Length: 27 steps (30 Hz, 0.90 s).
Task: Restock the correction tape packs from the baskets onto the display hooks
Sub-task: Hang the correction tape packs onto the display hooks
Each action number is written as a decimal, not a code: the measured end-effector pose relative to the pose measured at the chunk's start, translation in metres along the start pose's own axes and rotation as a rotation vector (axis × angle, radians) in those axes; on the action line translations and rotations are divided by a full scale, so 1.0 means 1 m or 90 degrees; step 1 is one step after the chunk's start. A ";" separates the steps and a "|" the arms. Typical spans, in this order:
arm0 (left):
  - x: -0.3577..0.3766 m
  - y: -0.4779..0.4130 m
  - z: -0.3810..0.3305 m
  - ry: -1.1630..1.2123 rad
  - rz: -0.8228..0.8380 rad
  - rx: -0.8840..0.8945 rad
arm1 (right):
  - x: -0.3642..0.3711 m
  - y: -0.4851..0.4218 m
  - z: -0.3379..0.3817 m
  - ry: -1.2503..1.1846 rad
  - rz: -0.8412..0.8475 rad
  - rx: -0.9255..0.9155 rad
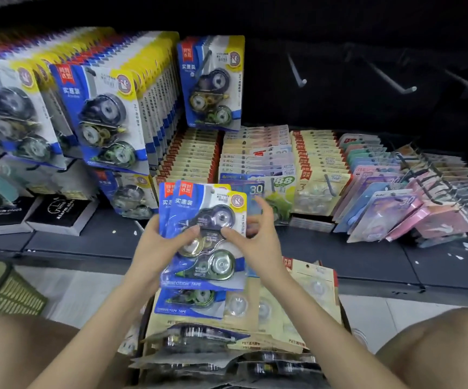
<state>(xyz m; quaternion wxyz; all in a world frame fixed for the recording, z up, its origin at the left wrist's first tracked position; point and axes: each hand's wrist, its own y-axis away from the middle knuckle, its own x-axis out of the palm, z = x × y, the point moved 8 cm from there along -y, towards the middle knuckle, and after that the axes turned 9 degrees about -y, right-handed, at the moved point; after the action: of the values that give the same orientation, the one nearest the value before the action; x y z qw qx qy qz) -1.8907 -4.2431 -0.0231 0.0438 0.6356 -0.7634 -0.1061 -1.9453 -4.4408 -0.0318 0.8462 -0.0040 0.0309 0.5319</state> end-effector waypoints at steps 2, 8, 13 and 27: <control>-0.031 -0.001 0.002 -0.016 -0.064 0.003 | 0.002 0.001 -0.017 0.077 0.003 0.049; -0.100 -0.002 0.002 -0.046 -0.197 0.015 | 0.025 -0.006 -0.059 0.312 0.019 0.125; -0.108 -0.001 0.011 -0.022 -0.227 0.020 | 0.048 -0.015 -0.071 0.545 0.075 0.168; -0.102 0.001 0.010 -0.054 -0.204 0.040 | -0.016 -0.016 -0.046 0.029 -0.069 0.081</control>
<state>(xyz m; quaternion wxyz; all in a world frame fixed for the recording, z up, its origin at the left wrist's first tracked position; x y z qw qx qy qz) -1.8746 -4.1423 -0.0257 -0.0258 0.7453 -0.6563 -0.1146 -1.9399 -4.4643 -0.0773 0.8713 0.0362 0.0840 0.4822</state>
